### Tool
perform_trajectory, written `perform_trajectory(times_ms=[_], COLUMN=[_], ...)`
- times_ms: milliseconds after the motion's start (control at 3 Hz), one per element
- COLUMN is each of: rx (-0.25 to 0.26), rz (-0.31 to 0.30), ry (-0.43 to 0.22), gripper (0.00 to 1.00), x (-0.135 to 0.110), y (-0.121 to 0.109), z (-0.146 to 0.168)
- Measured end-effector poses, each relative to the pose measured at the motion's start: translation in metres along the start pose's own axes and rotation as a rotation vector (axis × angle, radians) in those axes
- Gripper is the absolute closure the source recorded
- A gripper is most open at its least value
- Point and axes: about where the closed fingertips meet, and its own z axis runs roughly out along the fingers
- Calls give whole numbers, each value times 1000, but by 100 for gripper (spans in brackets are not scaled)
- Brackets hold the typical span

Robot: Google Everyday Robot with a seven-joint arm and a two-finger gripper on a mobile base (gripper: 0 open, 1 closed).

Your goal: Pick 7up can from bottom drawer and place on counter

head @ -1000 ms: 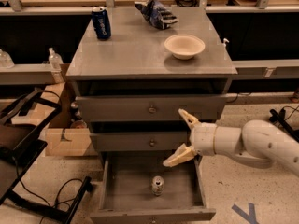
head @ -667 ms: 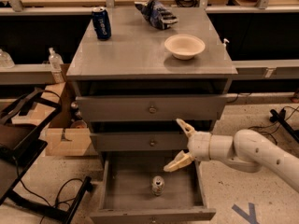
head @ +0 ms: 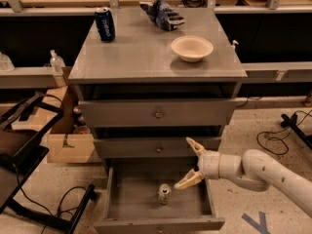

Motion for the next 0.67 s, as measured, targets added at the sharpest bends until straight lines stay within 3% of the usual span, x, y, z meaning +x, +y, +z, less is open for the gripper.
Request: perform_trajectory(times_ms=[333,667], rx=[-9,-21], rz=[36,71], ry=[-15,-52], gripper=[0,0], x=[20,60], y=[5,9], z=[10,21])
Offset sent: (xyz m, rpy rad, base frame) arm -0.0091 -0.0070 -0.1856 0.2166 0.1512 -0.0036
